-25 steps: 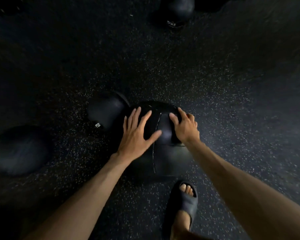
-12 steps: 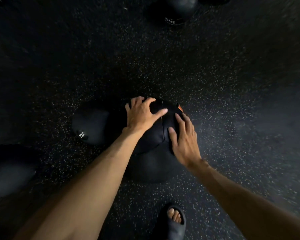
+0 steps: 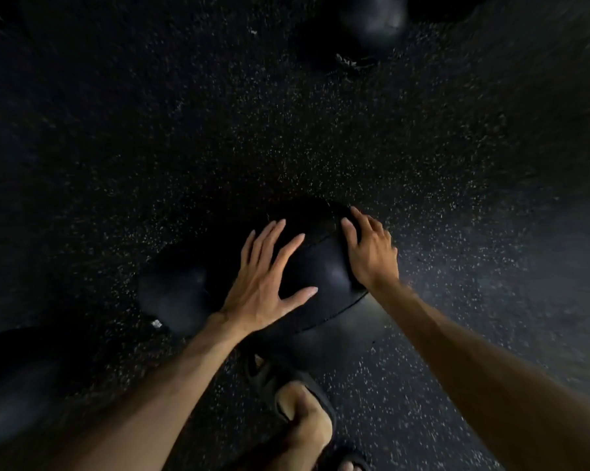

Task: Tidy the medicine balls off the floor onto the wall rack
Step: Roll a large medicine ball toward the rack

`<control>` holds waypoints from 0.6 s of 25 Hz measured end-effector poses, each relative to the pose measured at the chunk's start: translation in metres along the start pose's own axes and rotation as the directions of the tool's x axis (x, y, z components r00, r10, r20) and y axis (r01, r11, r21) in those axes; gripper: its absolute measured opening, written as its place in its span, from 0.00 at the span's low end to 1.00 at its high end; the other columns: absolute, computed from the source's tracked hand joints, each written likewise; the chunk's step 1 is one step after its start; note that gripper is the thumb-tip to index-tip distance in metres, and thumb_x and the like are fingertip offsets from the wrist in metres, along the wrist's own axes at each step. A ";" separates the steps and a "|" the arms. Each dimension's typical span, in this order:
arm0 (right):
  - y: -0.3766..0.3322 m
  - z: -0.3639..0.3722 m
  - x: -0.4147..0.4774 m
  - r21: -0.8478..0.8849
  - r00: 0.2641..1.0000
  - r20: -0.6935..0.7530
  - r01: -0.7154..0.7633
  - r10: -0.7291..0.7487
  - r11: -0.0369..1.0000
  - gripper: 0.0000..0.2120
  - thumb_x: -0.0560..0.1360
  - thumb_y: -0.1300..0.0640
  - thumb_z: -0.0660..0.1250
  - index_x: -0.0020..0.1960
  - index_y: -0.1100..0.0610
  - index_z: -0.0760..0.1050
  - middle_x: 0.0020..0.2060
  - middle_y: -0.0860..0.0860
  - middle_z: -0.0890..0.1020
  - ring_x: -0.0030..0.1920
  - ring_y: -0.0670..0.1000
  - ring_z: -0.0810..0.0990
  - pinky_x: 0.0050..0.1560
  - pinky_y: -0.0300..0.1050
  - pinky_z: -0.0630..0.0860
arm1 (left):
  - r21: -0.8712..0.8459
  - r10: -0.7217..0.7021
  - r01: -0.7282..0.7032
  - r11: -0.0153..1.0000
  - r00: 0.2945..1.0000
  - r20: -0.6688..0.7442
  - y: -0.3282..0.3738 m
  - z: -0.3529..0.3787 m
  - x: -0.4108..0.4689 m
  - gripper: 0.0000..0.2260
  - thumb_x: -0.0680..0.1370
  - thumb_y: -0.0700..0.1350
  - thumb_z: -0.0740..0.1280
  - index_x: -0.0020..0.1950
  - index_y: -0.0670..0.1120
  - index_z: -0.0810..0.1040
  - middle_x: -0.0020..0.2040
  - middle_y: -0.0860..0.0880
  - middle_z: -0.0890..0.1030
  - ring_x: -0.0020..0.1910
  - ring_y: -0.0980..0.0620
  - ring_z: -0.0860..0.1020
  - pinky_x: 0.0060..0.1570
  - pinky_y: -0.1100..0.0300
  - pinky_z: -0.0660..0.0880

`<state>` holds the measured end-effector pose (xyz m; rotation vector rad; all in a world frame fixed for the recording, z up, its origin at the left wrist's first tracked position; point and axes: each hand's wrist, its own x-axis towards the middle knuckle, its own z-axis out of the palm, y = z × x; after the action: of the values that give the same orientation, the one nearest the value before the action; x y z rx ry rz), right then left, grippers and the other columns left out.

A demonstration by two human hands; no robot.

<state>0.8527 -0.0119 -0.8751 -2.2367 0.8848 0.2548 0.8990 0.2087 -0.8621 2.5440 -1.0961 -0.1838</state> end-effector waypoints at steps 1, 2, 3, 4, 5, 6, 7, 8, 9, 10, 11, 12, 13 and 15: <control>-0.012 -0.004 0.021 -0.001 1.000 -0.004 -0.027 0.027 1.000 0.27 0.81 0.34 0.49 0.76 0.43 0.63 0.74 0.53 0.68 0.75 0.59 0.64 0.72 0.65 0.61 | -0.019 -0.016 0.017 1.000 1.000 0.021 -0.010 -0.002 0.016 0.37 0.77 0.69 0.60 0.80 0.52 0.60 0.80 0.44 0.56 0.80 0.47 0.53 0.77 0.42 0.53; -0.023 -0.007 0.039 -0.002 0.998 -0.013 -0.055 0.055 0.999 0.26 0.82 0.35 0.49 0.74 0.46 0.66 0.71 0.55 0.71 0.72 0.60 0.67 0.71 0.65 0.63 | -0.039 -0.044 0.046 0.998 0.998 0.042 -0.021 -0.005 0.035 0.36 0.76 0.70 0.59 0.80 0.54 0.60 0.80 0.45 0.57 0.80 0.48 0.54 0.76 0.41 0.56; -0.032 -0.009 0.052 -0.001 0.997 -0.026 -0.077 0.077 0.997 0.26 0.82 0.37 0.50 0.72 0.49 0.68 0.69 0.57 0.73 0.70 0.61 0.68 0.70 0.64 0.65 | -0.059 -0.081 0.084 0.995 0.995 0.054 -0.032 -0.008 0.053 0.35 0.76 0.71 0.58 0.79 0.57 0.60 0.79 0.47 0.59 0.79 0.48 0.56 0.75 0.41 0.59; -0.040 -0.010 0.061 0.003 0.996 -0.037 -0.081 0.081 0.997 0.25 0.82 0.38 0.50 0.71 0.52 0.70 0.67 0.57 0.74 0.69 0.61 0.69 0.69 0.63 0.65 | -0.078 -0.128 0.132 0.988 0.990 0.060 -0.043 -0.010 0.069 0.35 0.75 0.73 0.57 0.78 0.60 0.61 0.78 0.48 0.61 0.78 0.48 0.59 0.73 0.41 0.62; -0.046 -0.010 0.065 -0.002 0.997 -0.046 -0.059 0.059 0.998 0.25 0.83 0.39 0.51 0.70 0.53 0.70 0.67 0.57 0.74 0.68 0.60 0.69 0.68 0.62 0.66 | -0.098 -0.186 0.192 0.976 0.980 0.068 -0.053 -0.013 0.083 0.34 0.73 0.74 0.56 0.77 0.61 0.63 0.77 0.48 0.63 0.76 0.48 0.61 0.72 0.41 0.64; -0.054 -0.010 0.069 -0.014 0.998 -0.060 -0.014 0.013 1.000 0.24 0.83 0.40 0.51 0.70 0.53 0.70 0.67 0.56 0.74 0.68 0.59 0.69 0.68 0.61 0.65 | -0.119 -0.259 0.267 0.956 0.963 0.081 -0.064 -0.017 0.099 0.35 0.72 0.76 0.56 0.76 0.62 0.64 0.75 0.49 0.66 0.74 0.47 0.64 0.71 0.41 0.65; -0.061 -0.009 0.071 -0.024 0.996 -0.080 0.048 -0.050 0.999 0.24 0.82 0.41 0.52 0.71 0.53 0.70 0.68 0.55 0.73 0.69 0.58 0.68 0.69 0.60 0.65 | -0.136 -0.343 0.355 0.925 0.934 0.100 -0.076 -0.020 0.115 0.35 0.71 0.76 0.56 0.74 0.63 0.67 0.73 0.49 0.69 0.73 0.46 0.66 0.70 0.40 0.66; -0.067 -0.009 0.070 -0.039 0.986 -0.108 0.123 -0.126 0.992 0.24 0.82 0.41 0.52 0.72 0.52 0.69 0.69 0.54 0.72 0.70 0.56 0.68 0.70 0.59 0.65 | -0.145 -0.435 0.452 0.880 0.890 0.133 -0.088 -0.024 0.130 0.34 0.71 0.76 0.57 0.73 0.62 0.69 0.71 0.49 0.71 0.71 0.45 0.67 0.69 0.40 0.66; -0.072 -0.007 0.068 -0.065 0.969 -0.132 0.203 -0.210 0.977 0.25 0.82 0.40 0.52 0.73 0.52 0.69 0.71 0.53 0.70 0.72 0.56 0.66 0.72 0.59 0.64 | -0.148 -0.521 0.545 0.825 0.836 0.174 -0.101 -0.028 0.148 0.33 0.71 0.76 0.59 0.71 0.62 0.71 0.69 0.49 0.73 0.70 0.44 0.69 0.69 0.40 0.67; -0.075 -0.004 0.065 -0.100 0.946 -0.144 0.279 -0.291 0.955 0.26 0.82 0.40 0.52 0.74 0.52 0.68 0.73 0.53 0.68 0.74 0.55 0.64 0.73 0.59 0.62 | -0.151 -0.588 0.620 0.770 0.781 0.209 -0.114 -0.031 0.165 0.32 0.72 0.75 0.60 0.70 0.60 0.73 0.68 0.48 0.75 0.69 0.43 0.70 0.68 0.39 0.67; -0.079 0.000 0.063 -0.134 0.923 -0.142 0.340 -0.358 0.931 0.27 0.82 0.39 0.52 0.75 0.52 0.66 0.75 0.53 0.66 0.76 0.55 0.61 0.75 0.60 0.60 | -0.153 -0.631 0.668 0.728 0.740 0.231 -0.126 -0.034 0.180 0.30 0.73 0.74 0.60 0.68 0.58 0.74 0.66 0.47 0.77 0.68 0.42 0.72 0.67 0.39 0.68; -0.083 0.004 0.063 -0.161 0.907 -0.131 0.379 -0.400 0.911 0.28 0.82 0.39 0.51 0.76 0.51 0.65 0.76 0.54 0.64 0.78 0.55 0.59 0.76 0.60 0.57 | -0.153 -0.657 0.695 0.703 0.716 0.236 -0.136 -0.035 0.190 0.29 0.74 0.72 0.60 0.67 0.56 0.75 0.65 0.46 0.78 0.66 0.42 0.73 0.66 0.39 0.68; -0.088 0.007 0.066 -0.184 0.901 -0.121 0.392 -0.417 0.901 0.28 0.82 0.38 0.51 0.77 0.50 0.64 0.77 0.54 0.63 0.79 0.55 0.57 0.77 0.60 0.56 | -0.148 -0.672 0.706 0.692 0.705 0.227 -0.142 -0.035 0.196 0.27 0.76 0.70 0.59 0.66 0.54 0.76 0.64 0.45 0.78 0.65 0.41 0.74 0.65 0.39 0.69; -0.104 0.010 0.083 -0.219 0.907 -0.113 0.374 -0.404 0.901 0.28 0.82 0.36 0.50 0.77 0.48 0.65 0.77 0.53 0.64 0.79 0.54 0.58 0.77 0.60 0.55 | -0.149 -0.679 0.704 0.695 0.710 0.189 -0.151 -0.034 0.199 0.24 0.79 0.66 0.59 0.66 0.52 0.76 0.63 0.44 0.78 0.64 0.42 0.74 0.64 0.40 0.70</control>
<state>0.9843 0.0058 -0.8601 -2.5856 0.4824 -0.0263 1.1475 0.1694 -0.8828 2.6373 -0.0599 -0.6186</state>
